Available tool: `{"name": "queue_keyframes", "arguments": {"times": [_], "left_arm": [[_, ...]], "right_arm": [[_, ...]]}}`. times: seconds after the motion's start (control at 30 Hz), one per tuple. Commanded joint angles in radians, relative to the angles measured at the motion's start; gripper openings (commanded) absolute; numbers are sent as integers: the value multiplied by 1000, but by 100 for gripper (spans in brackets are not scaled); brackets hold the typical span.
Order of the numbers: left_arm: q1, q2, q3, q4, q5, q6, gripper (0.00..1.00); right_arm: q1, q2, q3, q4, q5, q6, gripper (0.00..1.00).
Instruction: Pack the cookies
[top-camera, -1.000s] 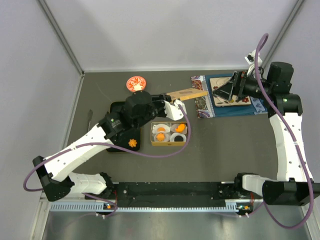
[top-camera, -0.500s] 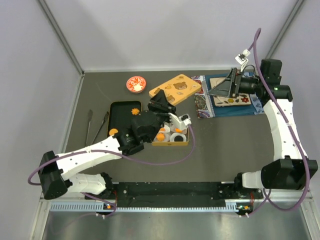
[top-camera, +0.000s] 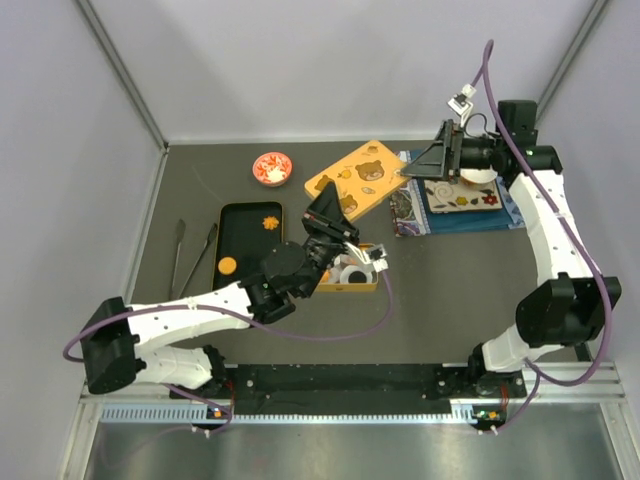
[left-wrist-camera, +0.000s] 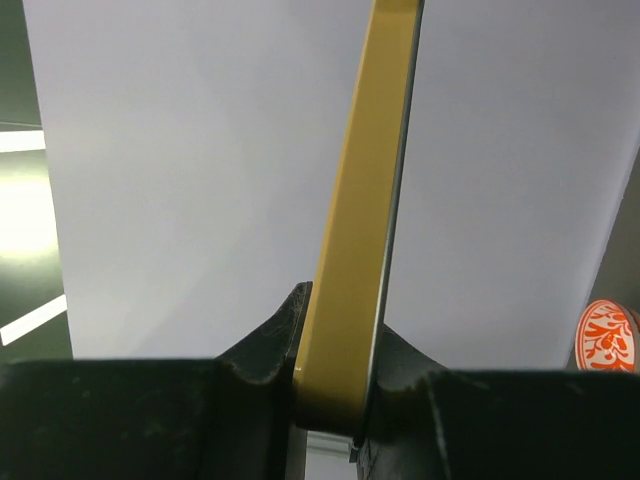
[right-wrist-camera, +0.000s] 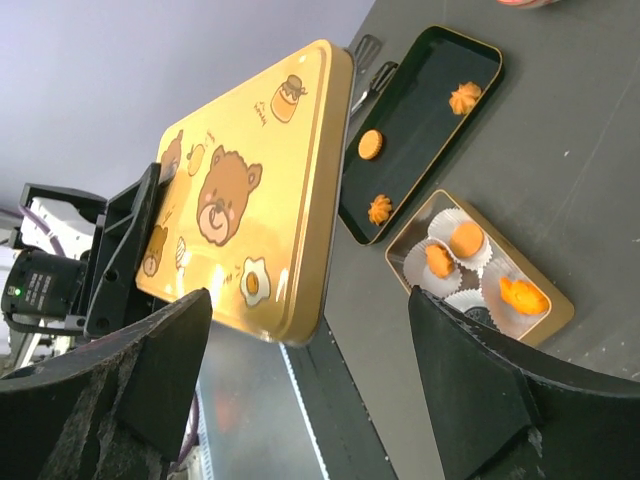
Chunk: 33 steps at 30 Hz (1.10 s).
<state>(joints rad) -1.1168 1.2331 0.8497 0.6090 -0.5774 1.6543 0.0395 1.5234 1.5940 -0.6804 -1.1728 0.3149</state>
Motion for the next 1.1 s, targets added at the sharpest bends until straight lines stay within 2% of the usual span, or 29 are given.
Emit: {"name": "queue_keyframes", "arguments": {"times": [0.0, 0.17, 0.27, 0.37, 0.5, 0.73, 0.87, 0.97, 1.07], "left_arm": [[-15, 17, -8, 147, 2, 53, 0], [-26, 37, -11, 167, 8, 70, 0], [-29, 48, -14, 175, 10, 78, 0], [-34, 54, -20, 184, 11, 82, 0], [-40, 69, -14, 183, 10, 84, 0], [-40, 72, 9, 138, -13, 48, 10], [-37, 63, -3, 132, -25, 32, 44], [-25, 52, -8, 112, -42, -2, 57], [-2, 29, 6, 43, -61, -77, 61]], "right_arm": [[34, 40, 72, 24, -33, -5, 80], [65, 87, 116, 25, -50, -11, 77], [83, 101, 144, 24, -56, -11, 73], [97, 122, 162, 22, -79, -11, 64], [115, 144, 169, 22, -106, -16, 44], [120, 118, 133, 25, -134, -23, 18], [117, 98, 129, 24, -136, -25, 8], [102, 95, 142, 25, -133, -17, 4], [74, 101, 165, 25, -130, -5, 2]]}}
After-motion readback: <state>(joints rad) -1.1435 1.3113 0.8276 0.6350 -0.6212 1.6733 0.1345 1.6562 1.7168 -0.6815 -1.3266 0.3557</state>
